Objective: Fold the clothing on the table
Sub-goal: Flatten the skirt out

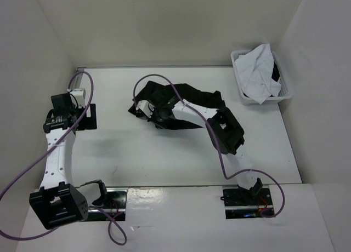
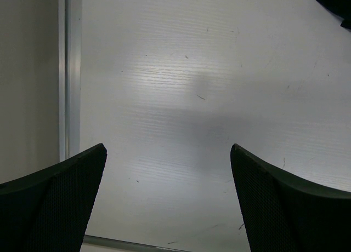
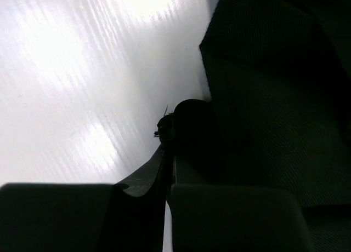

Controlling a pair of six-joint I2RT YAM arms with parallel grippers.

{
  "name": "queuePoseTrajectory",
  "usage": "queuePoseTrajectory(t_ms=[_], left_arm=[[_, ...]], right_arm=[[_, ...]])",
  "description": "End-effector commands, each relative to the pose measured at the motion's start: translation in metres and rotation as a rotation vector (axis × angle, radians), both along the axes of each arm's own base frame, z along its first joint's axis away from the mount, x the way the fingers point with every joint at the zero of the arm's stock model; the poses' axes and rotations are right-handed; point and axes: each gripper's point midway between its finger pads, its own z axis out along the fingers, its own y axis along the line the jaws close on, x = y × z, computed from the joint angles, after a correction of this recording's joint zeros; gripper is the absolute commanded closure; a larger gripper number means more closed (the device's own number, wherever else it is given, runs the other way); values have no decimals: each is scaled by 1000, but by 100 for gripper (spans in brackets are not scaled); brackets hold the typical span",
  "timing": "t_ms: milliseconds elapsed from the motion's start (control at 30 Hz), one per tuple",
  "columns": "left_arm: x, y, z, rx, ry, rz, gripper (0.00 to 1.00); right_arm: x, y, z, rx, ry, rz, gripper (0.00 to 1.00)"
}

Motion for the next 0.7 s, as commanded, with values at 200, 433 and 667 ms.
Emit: queuePoseTrajectory(t_ms=[200, 433, 667], left_arm=[[5, -3, 2, -10, -26, -37, 0], [8, -5, 3, -16, -28, -56, 0], [7, -9, 2, -26, -23, -75, 0]], right_arm=[[1, 6, 210, 397, 46, 184, 100], [-65, 34, 319, 566, 5, 437, 100], [-97, 40, 339, 625, 6, 607, 100]])
